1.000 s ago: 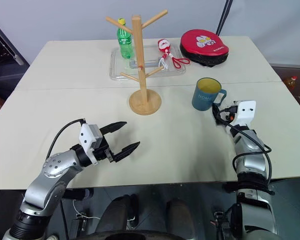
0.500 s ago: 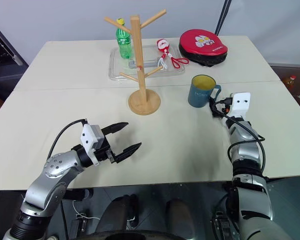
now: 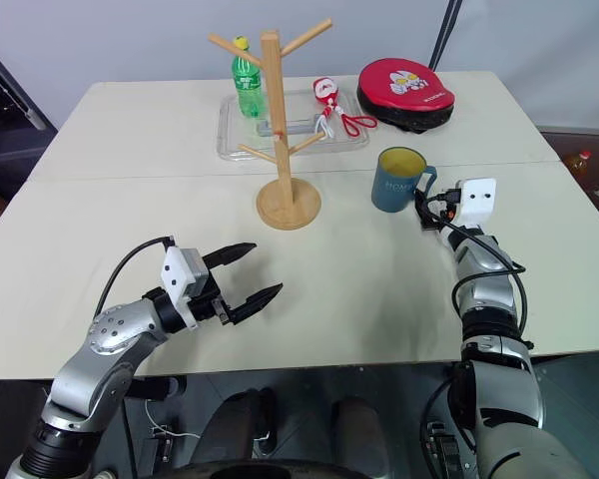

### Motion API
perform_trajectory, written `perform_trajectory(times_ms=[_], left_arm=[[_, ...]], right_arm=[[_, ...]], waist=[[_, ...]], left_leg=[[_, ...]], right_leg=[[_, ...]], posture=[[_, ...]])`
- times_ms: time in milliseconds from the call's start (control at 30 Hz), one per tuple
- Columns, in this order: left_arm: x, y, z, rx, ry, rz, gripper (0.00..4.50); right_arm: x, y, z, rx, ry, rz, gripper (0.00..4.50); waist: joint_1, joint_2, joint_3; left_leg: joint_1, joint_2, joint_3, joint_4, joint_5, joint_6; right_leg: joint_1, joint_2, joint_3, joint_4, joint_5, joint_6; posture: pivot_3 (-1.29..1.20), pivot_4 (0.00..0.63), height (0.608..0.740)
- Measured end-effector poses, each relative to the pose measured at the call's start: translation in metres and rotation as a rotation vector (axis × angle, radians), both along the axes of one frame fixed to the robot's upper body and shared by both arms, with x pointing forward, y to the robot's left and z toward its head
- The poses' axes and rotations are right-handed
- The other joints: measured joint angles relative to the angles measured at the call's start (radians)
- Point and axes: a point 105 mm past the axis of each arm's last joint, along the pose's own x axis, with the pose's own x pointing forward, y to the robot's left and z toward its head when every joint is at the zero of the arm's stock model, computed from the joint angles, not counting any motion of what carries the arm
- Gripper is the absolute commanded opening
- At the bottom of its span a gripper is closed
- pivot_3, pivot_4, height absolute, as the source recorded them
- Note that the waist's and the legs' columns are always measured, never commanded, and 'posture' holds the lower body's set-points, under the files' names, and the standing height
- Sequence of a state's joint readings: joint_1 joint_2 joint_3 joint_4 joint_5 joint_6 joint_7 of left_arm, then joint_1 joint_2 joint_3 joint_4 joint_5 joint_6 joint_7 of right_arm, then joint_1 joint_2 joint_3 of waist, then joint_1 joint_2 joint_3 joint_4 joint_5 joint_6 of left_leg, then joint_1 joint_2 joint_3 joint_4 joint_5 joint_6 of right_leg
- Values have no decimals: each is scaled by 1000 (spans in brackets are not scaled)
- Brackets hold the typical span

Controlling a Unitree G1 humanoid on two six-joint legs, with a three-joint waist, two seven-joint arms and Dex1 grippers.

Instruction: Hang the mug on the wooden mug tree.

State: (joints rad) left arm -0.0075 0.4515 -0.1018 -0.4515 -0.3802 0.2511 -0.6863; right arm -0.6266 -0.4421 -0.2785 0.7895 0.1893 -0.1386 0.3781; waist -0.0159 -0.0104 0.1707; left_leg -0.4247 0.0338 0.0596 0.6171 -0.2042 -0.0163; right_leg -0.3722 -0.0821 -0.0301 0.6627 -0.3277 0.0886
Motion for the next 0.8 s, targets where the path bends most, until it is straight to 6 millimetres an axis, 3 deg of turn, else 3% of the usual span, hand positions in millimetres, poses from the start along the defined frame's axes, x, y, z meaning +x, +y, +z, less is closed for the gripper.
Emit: perform_trajectory(times_ms=[567, 700, 800], left_arm=[[2, -1, 3, 4, -10, -4, 4500], [2, 0, 3, 7, -10, -2, 4500], [2, 0, 3, 10, -10, 0, 4500]], right_arm=[[16, 5, 0, 19, 36, 4, 4464], [18, 10, 0, 24, 33, 44, 3152], [18, 14, 2, 30, 23, 78, 1500]], waist=[[-2, 0, 0], [-1, 0, 0], [-1, 0, 0]], left_leg=[[0, 0, 0, 0, 0, 0], [0, 0, 0, 0, 0, 0], [0, 0, 0, 0, 0, 0]], right_leg=[[0, 0, 0, 0, 0, 0], [0, 0, 0, 0, 0, 0], [0, 0, 0, 0, 0, 0]], posture=[[0, 150, 736], [0, 150, 736], [0, 150, 736]])
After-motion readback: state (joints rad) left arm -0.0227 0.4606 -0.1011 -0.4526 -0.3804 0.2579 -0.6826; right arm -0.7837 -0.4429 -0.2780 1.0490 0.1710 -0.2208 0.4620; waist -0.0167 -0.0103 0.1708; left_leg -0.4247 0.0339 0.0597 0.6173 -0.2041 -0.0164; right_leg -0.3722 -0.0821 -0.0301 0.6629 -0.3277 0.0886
